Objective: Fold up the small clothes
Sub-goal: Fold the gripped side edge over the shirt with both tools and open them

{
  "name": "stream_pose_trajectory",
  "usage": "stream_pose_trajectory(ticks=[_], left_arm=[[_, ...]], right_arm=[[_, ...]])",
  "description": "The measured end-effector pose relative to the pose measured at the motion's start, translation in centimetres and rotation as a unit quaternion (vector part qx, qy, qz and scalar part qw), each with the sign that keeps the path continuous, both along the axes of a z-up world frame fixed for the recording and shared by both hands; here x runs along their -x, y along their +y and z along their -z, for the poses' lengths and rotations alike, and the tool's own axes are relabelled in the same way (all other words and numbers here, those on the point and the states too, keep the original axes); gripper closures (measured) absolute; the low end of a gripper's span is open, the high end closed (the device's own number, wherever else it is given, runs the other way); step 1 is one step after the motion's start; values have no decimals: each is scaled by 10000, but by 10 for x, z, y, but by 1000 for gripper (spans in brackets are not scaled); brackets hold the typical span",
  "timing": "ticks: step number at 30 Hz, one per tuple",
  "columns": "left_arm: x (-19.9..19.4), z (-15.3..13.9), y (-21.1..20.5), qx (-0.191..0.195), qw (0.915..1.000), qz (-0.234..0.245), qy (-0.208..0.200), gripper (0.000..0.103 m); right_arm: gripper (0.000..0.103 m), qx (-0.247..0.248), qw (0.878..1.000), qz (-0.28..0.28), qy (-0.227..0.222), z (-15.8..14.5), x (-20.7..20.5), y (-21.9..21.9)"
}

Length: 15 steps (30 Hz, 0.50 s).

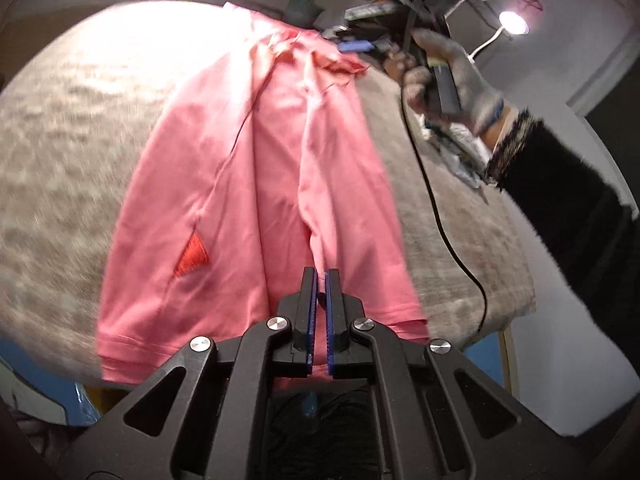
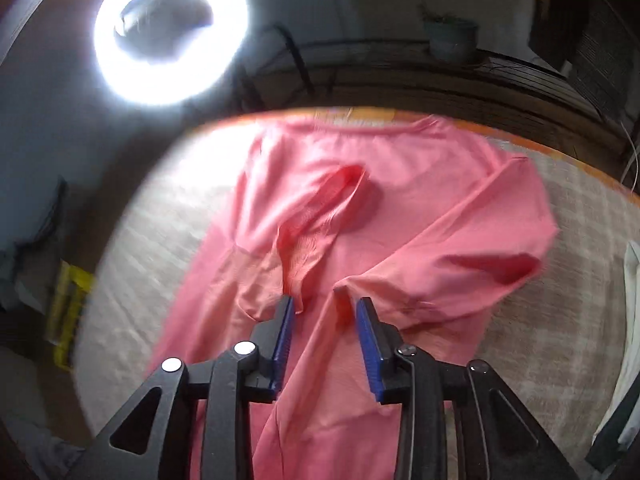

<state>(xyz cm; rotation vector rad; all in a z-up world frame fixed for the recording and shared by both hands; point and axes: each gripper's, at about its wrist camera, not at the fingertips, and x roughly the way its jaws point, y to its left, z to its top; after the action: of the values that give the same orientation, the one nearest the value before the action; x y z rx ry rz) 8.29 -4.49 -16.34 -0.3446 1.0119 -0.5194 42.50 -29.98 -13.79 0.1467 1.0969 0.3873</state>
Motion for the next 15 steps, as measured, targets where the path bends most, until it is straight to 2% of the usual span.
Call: stream_pose_trajectory(ticks=[2, 6, 9, 13, 15], left_arm=[[1, -11, 5, -33, 9999, 16, -151, 103], [-12, -25, 18, 36, 9996, -43, -290, 103], [-21, -37, 31, 34, 9988, -160, -461, 103], [-41, -44, 46, -372, 9960, -361, -723, 103], [-52, -44, 56, -464, 9945, -501, -794, 103]], right_arm=[[57, -183, 9979, 603, -159, -11, 3, -40], [51, -278, 9879, 1523, 77, -5, -14, -94], [48, -439, 9825, 1781, 324, 11, -31, -107], [50, -146, 9800, 1938, 435, 36, -53, -101], [88, -172, 9801, 1929, 440, 42, -60, -102]])
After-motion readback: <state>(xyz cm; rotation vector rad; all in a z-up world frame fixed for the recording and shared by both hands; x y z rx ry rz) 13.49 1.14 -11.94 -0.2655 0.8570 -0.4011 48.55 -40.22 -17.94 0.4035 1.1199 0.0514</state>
